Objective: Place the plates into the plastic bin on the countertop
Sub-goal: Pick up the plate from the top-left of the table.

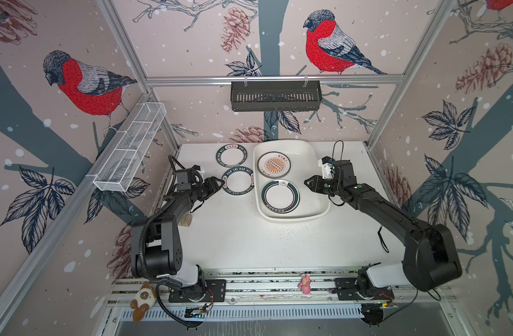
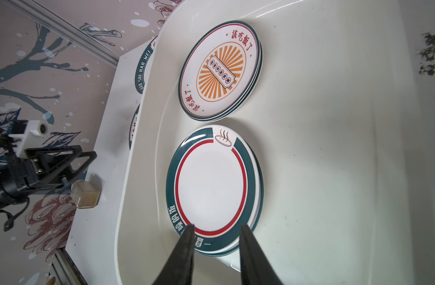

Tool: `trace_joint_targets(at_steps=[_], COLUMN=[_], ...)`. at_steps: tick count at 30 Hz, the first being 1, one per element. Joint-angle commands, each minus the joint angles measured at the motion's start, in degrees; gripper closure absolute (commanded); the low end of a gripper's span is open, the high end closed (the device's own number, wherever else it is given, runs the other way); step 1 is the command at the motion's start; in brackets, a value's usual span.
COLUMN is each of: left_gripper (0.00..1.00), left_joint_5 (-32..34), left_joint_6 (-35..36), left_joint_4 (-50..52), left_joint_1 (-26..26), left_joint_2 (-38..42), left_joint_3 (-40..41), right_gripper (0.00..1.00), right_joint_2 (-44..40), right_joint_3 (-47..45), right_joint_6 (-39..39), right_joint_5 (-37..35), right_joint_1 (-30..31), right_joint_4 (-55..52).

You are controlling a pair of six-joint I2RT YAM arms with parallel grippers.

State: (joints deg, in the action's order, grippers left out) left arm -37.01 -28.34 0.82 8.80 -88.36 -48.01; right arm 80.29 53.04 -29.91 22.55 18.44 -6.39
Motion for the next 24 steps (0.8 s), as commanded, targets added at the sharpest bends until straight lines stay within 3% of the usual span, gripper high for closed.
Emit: trace_joint_targets(at_steps=[1,8,24], left_gripper=[0.38,0.41,0.43], left_joint_5=[-1.1,-4.3,-7.4], left_joint_6=[0.8,8.8,11.7], left_joint_4=[-1.7,4.4,-1.3], left_joint_1=[1.3,1.6,1.8], left_joint_2=[-1.7,-8.6,-15.1], left_joint_3=[-1.0,-7.1,-7.0], right_gripper=[0.67,0.67,0.67], right_joint_2=[-1.0,-2.2,-2.2], right_joint_3=[-0.6,-2.5,-3.5], right_joint_6=[-0.9,-1.8,-2.8], right_joint_5=[0.0,0.2,0.2], right_joint_1=[0.0,0.1,-0.6], right_joint_4=[3.4,5.6,8.0])
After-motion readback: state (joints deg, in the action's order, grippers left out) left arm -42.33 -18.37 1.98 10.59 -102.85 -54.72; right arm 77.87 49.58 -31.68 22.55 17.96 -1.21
